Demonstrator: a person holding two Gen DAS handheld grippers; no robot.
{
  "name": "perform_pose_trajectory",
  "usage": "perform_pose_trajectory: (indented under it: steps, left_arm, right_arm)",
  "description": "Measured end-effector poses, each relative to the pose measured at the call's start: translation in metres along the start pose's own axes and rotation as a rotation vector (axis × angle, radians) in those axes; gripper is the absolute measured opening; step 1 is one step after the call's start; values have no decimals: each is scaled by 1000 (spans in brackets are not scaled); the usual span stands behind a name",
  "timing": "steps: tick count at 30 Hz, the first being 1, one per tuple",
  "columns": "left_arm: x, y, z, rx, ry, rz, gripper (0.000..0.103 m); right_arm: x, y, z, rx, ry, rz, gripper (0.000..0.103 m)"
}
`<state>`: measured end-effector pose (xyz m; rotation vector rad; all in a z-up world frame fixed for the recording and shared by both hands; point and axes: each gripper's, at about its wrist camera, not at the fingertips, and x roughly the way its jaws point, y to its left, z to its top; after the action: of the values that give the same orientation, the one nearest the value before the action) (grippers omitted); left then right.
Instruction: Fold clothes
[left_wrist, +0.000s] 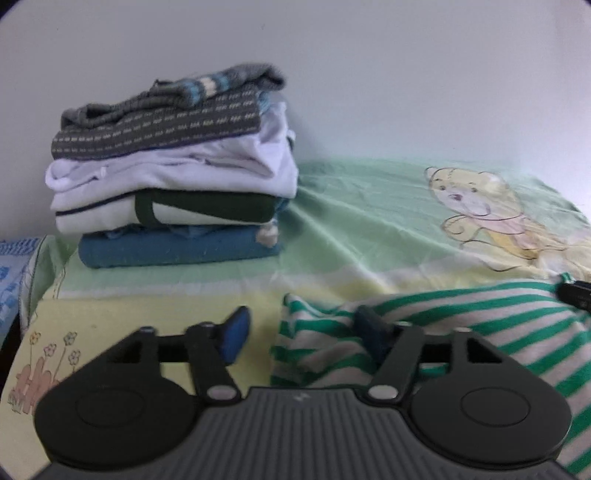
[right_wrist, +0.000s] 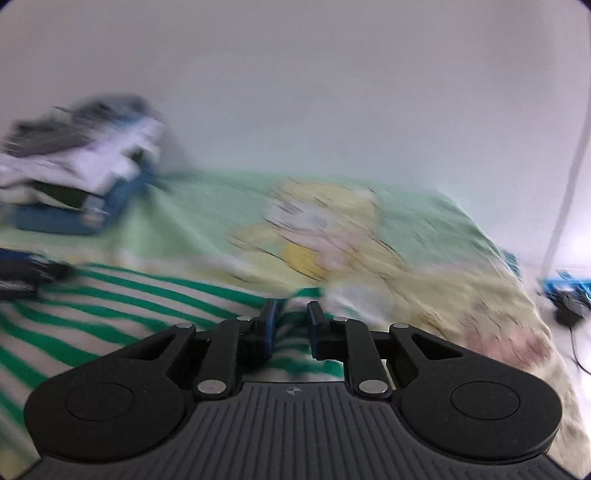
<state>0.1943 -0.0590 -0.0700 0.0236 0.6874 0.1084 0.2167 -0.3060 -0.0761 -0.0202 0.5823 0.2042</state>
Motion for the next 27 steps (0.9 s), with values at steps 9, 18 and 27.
perform_pose_trajectory:
  steps: [9, 18, 27]
  left_arm:
    - [18, -6, 1, 33, -8, 42, 80]
    - [18, 7, 8, -15, 62, 18, 87]
    - [6, 12, 17, -50, 157, 27, 88]
  right_arm:
    - [9, -6, -3, 47, -4, -10, 38]
    - [-52, -8, 15, 179, -22, 36, 43]
    - [-56, 6, -7, 200, 114, 65, 46]
